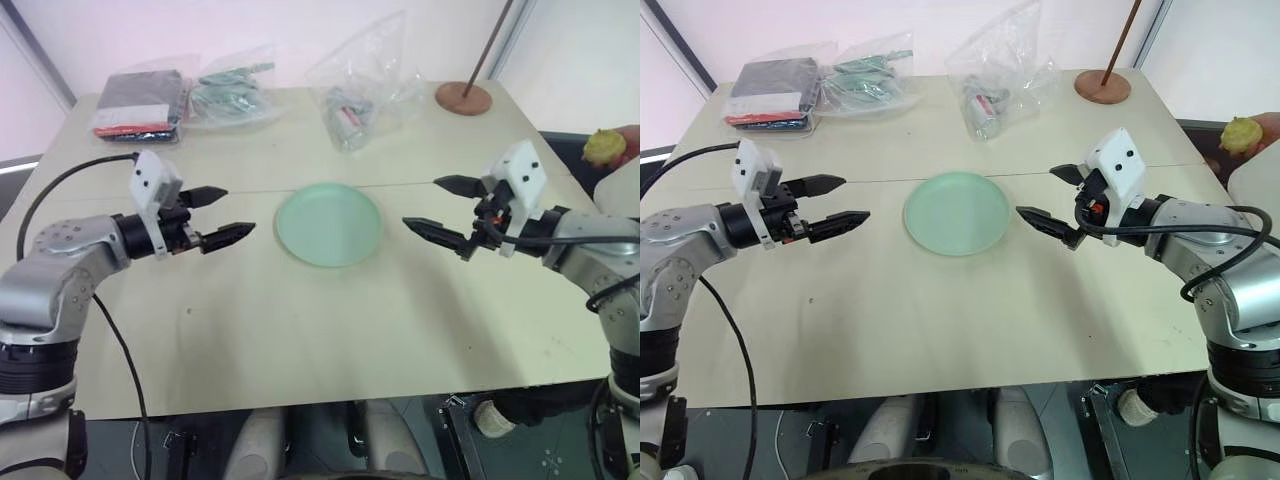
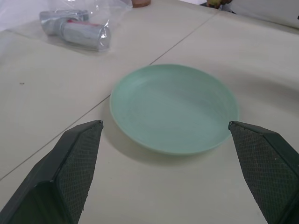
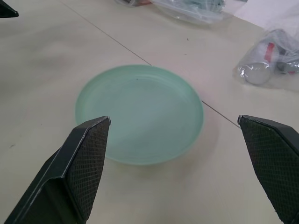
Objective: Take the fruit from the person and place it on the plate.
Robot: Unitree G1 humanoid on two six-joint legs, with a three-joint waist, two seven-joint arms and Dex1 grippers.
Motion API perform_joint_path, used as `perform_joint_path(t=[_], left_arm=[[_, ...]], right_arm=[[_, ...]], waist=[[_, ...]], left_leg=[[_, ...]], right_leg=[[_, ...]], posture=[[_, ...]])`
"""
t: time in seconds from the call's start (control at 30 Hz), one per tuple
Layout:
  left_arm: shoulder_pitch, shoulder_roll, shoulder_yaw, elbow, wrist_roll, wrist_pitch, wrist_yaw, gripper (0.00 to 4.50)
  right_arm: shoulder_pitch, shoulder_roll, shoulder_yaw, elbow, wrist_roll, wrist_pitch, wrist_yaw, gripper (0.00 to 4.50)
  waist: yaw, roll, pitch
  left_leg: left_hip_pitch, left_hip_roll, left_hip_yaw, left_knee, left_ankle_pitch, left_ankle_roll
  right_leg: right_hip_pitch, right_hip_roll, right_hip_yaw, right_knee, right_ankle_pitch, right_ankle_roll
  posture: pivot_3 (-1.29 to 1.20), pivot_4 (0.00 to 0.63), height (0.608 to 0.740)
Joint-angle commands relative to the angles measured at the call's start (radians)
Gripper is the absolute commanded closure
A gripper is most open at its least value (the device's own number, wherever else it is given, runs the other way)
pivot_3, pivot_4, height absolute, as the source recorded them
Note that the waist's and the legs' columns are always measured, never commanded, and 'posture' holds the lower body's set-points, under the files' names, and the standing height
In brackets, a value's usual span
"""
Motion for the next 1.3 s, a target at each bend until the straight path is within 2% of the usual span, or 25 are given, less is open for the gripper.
perform_joint_path(t=[0.03, 1.3], left_arm=[[-0.015, 0.003, 0.029, -0.029, -0.017, -0.007, 0.009, 0.0], [-0.004, -0.005, 0.019, -0.06, -0.05, 0.016, 0.019, 0.0]], right_arm=[[-0.021, -0.01, -0.024, -0.01, -0.001, -0.028, 0.005, 0.04], [0.007, -0.032, -0.044, -0.024, 0.013, -0.014, 0.006, 0.04]], waist=[[0.0, 0.0, 0.0], [0.0, 0.0, 0.0]], left_leg=[[0.0, 0.0, 0.0, 0.0, 0.0, 0.0], [0.0, 0.0, 0.0, 0.0, 0.0, 0.0]], right_leg=[[0.0, 0.0, 0.0, 0.0, 0.0, 0.0], [0.0, 0.0, 0.0, 0.0, 0.0, 0.0]], posture=[[0.0, 0.15, 0.74], [0.0, 0.15, 0.74]])
